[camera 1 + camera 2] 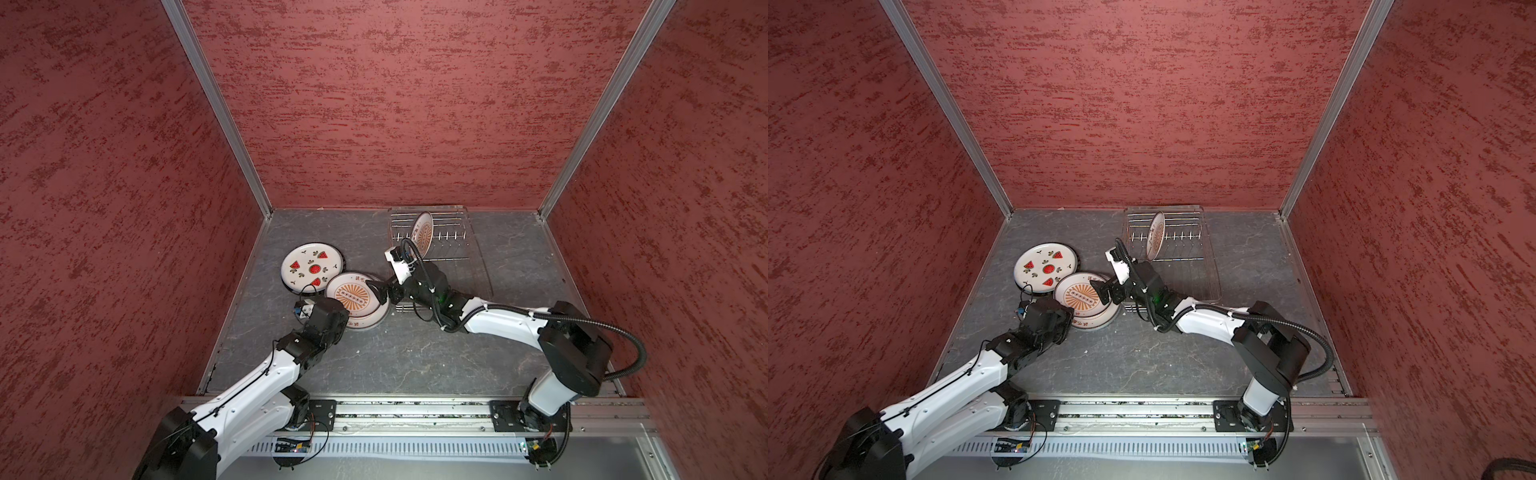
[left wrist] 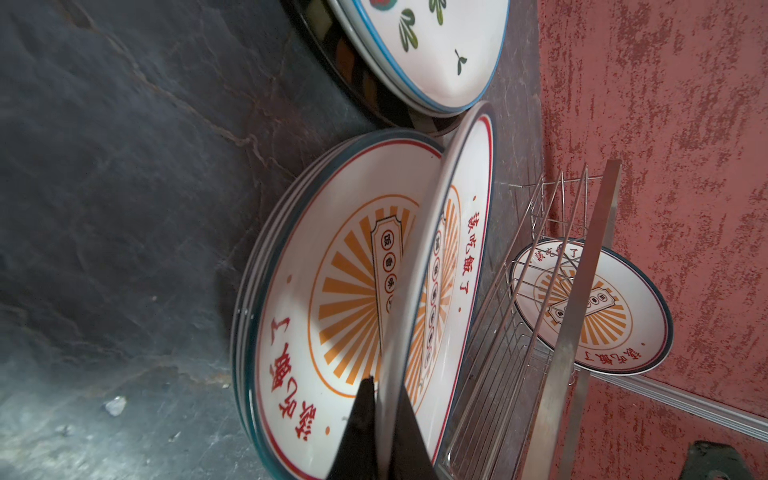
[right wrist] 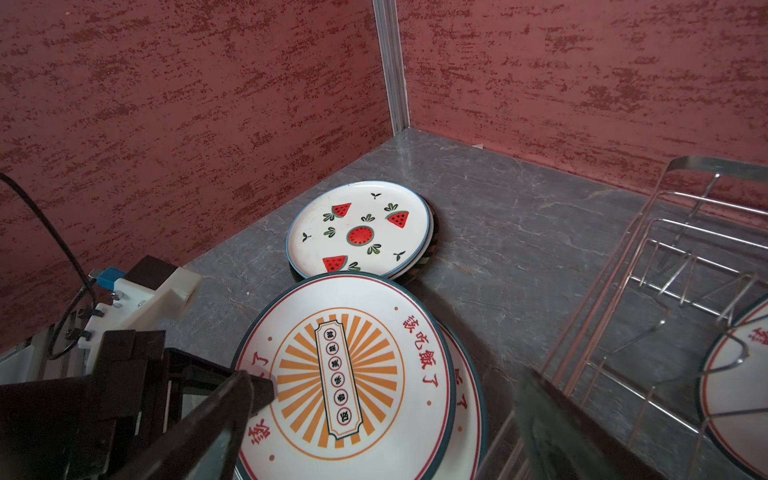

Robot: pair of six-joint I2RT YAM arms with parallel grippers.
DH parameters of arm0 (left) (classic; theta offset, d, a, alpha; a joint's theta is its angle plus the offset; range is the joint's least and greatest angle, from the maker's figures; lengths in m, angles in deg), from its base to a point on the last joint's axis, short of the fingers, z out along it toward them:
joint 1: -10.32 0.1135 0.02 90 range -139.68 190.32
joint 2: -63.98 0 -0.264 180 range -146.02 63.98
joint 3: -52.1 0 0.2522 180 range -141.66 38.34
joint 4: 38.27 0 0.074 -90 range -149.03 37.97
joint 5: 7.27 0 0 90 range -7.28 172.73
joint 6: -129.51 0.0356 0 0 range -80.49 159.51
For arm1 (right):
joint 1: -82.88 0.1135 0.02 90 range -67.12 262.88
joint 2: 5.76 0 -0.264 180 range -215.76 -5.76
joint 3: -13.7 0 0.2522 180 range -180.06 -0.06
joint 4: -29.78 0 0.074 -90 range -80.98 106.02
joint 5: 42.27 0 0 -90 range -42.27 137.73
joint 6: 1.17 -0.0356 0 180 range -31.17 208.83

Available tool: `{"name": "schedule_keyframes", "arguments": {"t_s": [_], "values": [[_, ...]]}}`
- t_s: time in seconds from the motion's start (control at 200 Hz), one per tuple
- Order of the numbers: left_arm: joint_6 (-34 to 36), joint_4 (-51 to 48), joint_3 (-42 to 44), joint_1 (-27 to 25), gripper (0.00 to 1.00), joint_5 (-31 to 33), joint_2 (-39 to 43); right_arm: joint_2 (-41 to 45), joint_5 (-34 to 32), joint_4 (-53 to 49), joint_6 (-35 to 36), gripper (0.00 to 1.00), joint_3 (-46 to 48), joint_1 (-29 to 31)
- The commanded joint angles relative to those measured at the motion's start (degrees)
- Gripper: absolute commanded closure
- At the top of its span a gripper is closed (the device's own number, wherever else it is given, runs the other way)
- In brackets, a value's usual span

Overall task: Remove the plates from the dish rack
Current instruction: 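Lower the sunburst plate onto the stack with the left gripper while the right withdraws, then open the left gripper to release the sunburst plate onto the stack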

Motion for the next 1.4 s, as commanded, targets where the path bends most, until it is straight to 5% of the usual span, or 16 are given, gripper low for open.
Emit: {"name": "schedule_keyframes", "arguments": {"t_s": [0.0,1.032,1.393], "values": [[-1.9,1.4,-1.3,-0.3,1.00,1.2,-0.5,-0.7,-1.4,-0.7,1.5,0.01,-2.0,0.5],[-7.5,7.2,0.0,-2.4,0.92,-1.1,-6.1,-0.7,-3.7,-1.0,2.3,0.01,-2.2,0.8],[-9.3,9.0,1.0,-2.9,0.76,-2.0,-6.7,-0.4,-4.0,-0.7,2.4,0.01,-1.6,0.9]]}}
